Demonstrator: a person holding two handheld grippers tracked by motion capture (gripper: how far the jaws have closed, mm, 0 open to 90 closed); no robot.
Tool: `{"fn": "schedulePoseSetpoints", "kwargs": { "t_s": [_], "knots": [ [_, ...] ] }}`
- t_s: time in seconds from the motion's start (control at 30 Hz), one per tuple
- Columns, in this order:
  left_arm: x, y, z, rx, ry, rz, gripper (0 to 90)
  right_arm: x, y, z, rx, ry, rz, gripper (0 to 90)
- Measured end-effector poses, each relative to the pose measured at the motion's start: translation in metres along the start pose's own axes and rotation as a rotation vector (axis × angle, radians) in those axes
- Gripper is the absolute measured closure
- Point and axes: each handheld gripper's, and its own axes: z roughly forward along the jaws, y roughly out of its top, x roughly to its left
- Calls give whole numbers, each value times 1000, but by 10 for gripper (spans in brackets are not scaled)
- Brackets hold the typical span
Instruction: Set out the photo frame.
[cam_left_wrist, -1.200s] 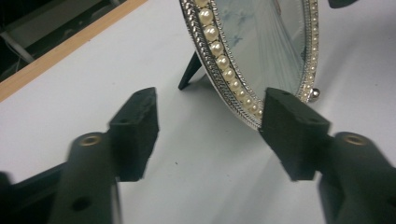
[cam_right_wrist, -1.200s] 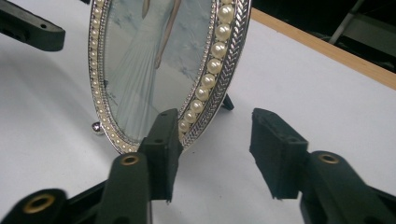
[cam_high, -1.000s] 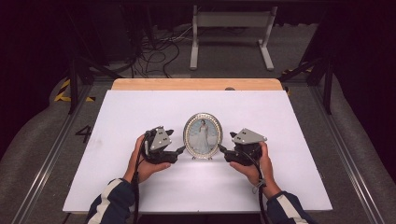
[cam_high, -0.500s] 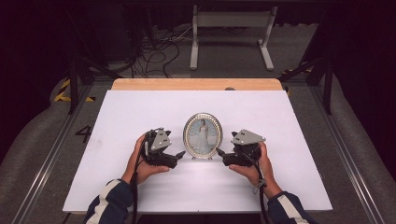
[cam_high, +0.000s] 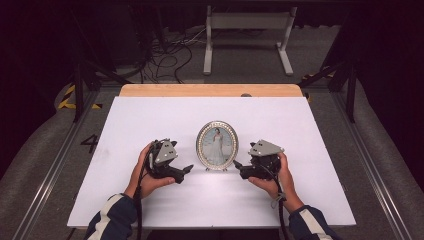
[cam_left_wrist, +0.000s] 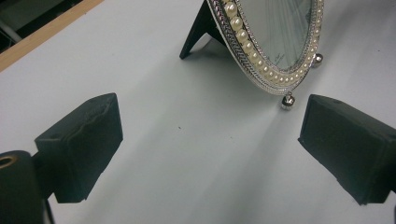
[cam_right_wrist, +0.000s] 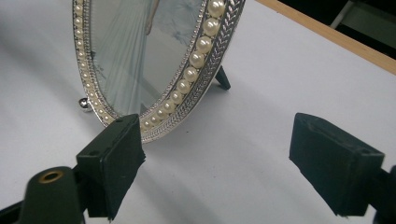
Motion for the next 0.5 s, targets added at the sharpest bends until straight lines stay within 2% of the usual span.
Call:
{"fn": "schedulePoseSetpoints", "kwargs": {
  "t_s": [0.07,0.23,0.5],
  "knots": [
    [-1,-2,-2,7,7,6,64,1,-1,-3,0,-1,-9,210],
    [-2,-7,-7,19,13,14,62,3,-4,-7,-3,12,-23,186],
    [-5,-12,-15,24,22,26,63,1,-9,-10,9,-13,-31,161]
  ]
}}
